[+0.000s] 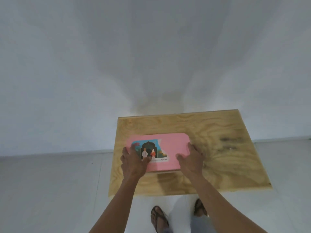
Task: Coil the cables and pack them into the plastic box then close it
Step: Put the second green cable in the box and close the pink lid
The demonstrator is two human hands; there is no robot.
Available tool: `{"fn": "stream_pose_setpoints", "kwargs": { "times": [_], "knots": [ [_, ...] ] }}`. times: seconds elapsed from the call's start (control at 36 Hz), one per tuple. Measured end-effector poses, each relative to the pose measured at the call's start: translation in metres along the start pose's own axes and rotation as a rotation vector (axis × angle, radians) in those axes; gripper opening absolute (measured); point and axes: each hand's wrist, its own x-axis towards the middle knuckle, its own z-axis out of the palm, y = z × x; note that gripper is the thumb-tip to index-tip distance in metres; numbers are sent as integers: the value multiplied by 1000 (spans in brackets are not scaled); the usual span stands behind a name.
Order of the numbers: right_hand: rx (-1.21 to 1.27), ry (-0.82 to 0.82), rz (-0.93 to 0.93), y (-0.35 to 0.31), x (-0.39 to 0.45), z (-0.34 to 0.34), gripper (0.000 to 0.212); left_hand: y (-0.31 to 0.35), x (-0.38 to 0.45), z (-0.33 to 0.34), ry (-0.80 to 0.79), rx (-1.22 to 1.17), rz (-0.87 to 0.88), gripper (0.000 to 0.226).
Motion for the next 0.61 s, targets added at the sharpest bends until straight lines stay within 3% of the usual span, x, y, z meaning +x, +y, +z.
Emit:
{"fn": "stream_pose_setpoints", "kwargs": {
  "times": [0.39, 0.61],
  "knots": [
    [-78, 87, 54, 8, 3, 13, 65, -14, 8, 22, -69, 11, 52, 89],
    [-14, 54, 8, 16, 3, 17, 65, -24, 10, 22, -61, -1, 85, 91]
  ]
}}
